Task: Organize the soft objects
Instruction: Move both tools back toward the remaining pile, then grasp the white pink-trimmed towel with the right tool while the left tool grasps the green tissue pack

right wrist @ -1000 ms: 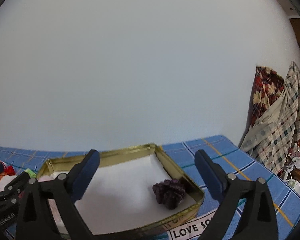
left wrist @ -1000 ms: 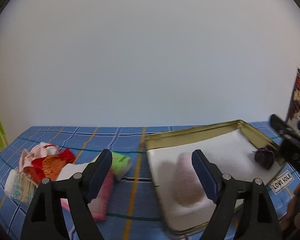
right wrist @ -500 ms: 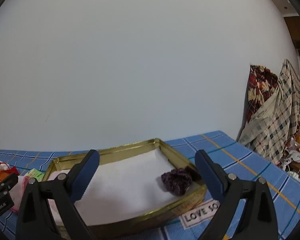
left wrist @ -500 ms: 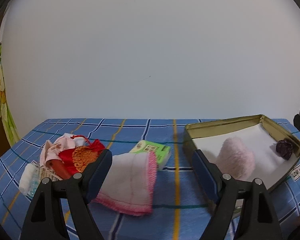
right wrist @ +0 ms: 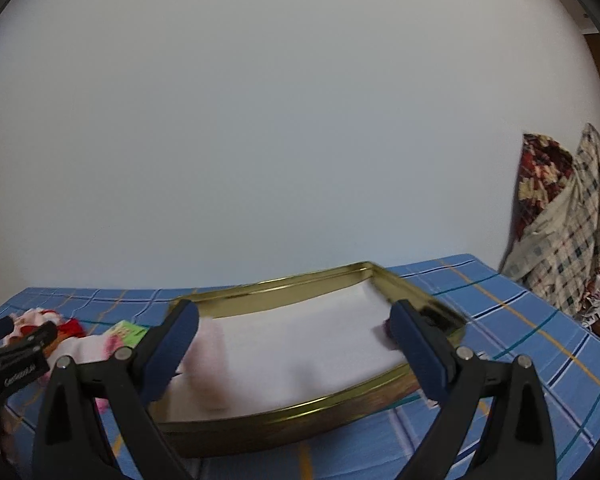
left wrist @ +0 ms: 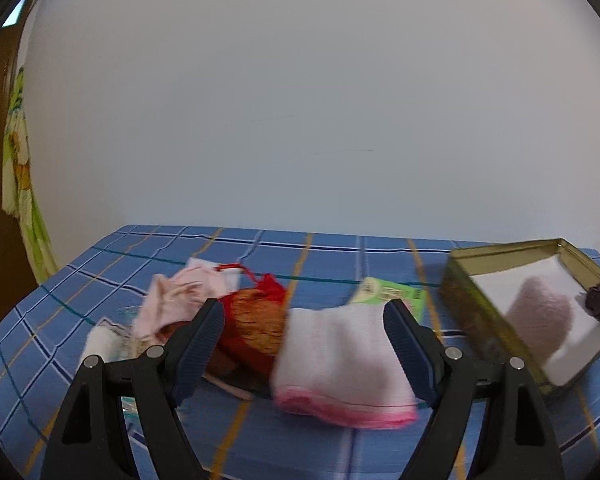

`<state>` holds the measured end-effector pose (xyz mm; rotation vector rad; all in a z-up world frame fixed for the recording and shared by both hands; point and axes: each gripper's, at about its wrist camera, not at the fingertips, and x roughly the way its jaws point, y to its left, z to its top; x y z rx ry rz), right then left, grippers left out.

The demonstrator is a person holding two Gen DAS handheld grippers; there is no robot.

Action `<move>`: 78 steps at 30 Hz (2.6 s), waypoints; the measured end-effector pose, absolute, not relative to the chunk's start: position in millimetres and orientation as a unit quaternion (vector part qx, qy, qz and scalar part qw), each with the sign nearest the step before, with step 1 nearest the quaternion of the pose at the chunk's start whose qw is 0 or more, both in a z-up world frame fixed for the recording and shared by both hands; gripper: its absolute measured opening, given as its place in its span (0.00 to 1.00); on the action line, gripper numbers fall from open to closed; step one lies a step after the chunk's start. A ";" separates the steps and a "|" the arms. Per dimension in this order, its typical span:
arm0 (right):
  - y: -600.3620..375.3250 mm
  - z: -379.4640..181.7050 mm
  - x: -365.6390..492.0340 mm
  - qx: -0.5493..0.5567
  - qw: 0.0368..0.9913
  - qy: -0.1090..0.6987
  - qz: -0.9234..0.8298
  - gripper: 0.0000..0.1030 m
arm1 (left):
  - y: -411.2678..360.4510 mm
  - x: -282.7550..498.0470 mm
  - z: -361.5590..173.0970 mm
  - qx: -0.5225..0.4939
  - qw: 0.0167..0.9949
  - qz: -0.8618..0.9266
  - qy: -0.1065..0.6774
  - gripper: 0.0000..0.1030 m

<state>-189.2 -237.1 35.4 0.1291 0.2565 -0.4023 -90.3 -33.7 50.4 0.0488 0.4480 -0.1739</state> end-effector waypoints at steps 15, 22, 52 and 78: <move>-147.7 26.3 -144.3 0.048 0.980 0.180 -0.075 0.95 | 54.7 -62.7 52.4 -0.021 0.970 0.014 0.241 0.81; -104.0 12.1 -100.8 0.023 0.969 0.244 -0.031 0.95 | 85.0 -53.0 54.5 -0.040 0.968 0.048 0.245 0.81; -77.4 -9.6 -60.8 0.047 0.930 0.355 0.076 0.21 | 96.3 -53.1 56.7 -0.047 0.970 0.043 0.234 0.81; -204.7 54.8 -142.7 0.028 0.984 0.139 -0.110 0.23 | -100.1 -29.3 38.3 0.082 0.916 -0.225 0.321 0.81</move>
